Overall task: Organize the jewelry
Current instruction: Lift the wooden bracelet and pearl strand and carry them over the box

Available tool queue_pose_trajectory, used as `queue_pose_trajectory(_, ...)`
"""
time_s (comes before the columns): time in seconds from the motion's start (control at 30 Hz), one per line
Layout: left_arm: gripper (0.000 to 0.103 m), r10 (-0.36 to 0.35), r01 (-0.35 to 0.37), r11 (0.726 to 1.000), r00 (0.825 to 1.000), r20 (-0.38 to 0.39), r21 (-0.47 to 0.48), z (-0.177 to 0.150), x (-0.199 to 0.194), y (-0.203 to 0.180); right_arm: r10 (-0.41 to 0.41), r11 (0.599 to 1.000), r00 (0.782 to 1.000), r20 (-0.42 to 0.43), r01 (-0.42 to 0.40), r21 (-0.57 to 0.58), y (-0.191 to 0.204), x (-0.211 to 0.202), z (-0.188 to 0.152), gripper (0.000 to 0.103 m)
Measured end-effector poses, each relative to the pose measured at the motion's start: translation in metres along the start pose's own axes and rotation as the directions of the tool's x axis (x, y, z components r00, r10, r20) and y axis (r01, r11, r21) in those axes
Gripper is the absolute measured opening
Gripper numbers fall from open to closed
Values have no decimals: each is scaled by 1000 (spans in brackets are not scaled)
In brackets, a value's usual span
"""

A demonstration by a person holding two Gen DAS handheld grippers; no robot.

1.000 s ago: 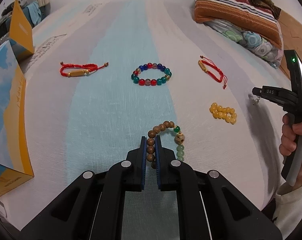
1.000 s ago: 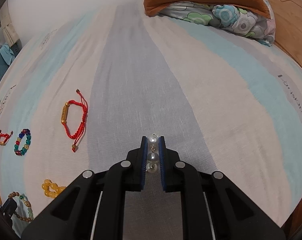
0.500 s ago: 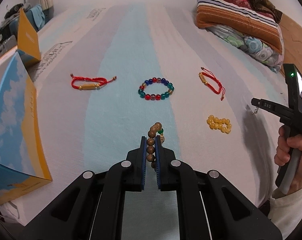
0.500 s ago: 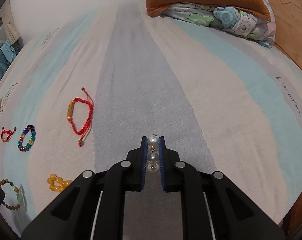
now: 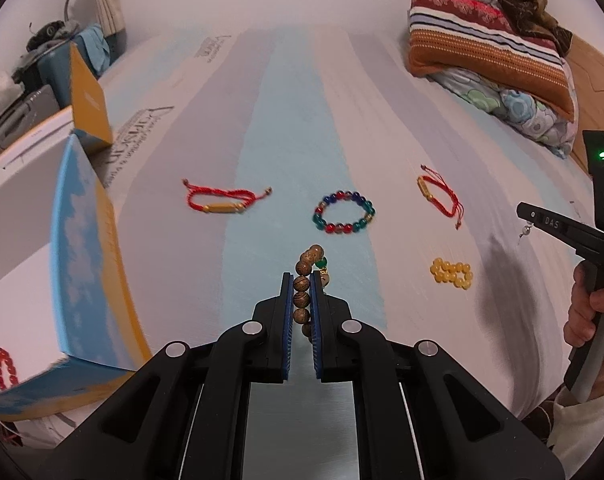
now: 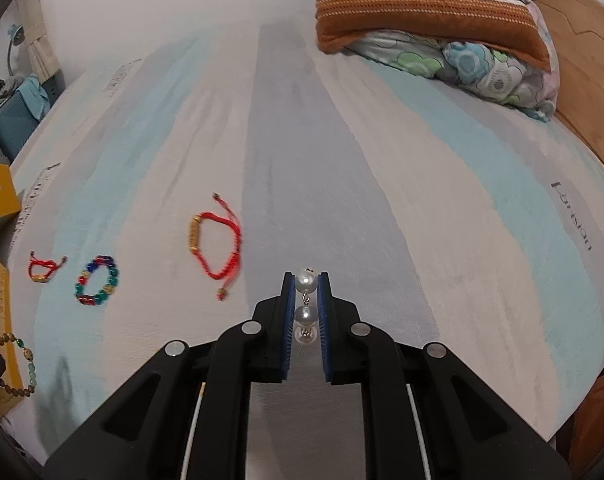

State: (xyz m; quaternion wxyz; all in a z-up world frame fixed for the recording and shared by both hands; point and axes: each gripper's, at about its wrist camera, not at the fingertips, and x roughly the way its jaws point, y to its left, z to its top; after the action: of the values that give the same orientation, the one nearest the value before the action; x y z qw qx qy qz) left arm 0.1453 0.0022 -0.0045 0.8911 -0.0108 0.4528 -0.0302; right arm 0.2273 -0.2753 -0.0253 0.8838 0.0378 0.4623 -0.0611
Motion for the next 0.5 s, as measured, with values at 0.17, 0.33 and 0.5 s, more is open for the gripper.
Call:
queue_pose_trajectory(0.17,7,18,-18,1000,999,31,2,8,-17,9,14,1000,1000,18,-13,-25,20,-15,5,11)
queue_pose_trajectory(0.33,7,34,-34,999,997,65,8,14,-33,18,29,998,999,37,-27,-53,44,-32,9,11)
queue_pose_trajectory(0.5,7,39,-39,999,995,92,-1,22,-47,30,53,996,998,43,-50,-76,70,-43,13,11)
